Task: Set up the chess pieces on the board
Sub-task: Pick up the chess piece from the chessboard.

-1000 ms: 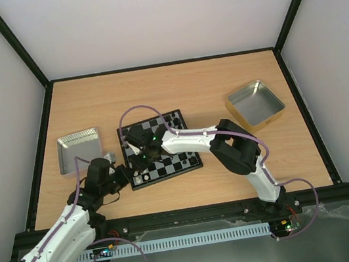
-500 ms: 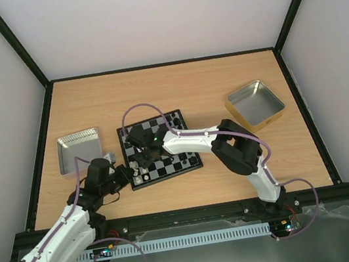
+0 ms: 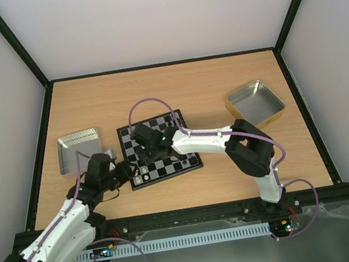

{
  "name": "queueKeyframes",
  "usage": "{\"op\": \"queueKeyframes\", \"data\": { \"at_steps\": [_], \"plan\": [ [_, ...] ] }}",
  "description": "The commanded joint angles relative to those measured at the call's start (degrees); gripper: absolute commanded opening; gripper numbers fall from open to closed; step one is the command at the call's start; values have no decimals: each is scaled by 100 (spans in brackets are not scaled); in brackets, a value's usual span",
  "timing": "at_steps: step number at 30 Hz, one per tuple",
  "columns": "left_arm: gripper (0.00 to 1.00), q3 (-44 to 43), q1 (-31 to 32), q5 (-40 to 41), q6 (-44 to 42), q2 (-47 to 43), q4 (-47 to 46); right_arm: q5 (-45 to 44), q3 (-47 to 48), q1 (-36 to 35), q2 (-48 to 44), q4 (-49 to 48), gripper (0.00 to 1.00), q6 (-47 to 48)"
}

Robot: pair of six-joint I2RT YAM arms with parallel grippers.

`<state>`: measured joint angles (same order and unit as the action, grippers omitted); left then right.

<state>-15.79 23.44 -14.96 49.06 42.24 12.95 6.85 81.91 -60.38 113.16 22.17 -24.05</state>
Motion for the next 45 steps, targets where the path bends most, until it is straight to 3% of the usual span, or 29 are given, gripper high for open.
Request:
{"op": "queueKeyframes", "data": {
  "at_steps": [1,8,17,34,45],
  "plan": [
    [47,-216,-24,-24,-97,249,164,-202,-252,42,-303,-277,34,-249],
    [38,-289,-24,-217,-114,761,95,-176,-394,66,-380,-393,34,-259],
    [19,-328,-24,-284,-154,1007,47,-176,-502,104,-427,-494,33,-249],
    [3,-534,-24,52,-344,924,613,-127,-549,106,-475,-563,33,-262],
    [2,-660,-24,100,-346,969,1054,514,-503,103,-430,-595,33,-15]
  ]
}}
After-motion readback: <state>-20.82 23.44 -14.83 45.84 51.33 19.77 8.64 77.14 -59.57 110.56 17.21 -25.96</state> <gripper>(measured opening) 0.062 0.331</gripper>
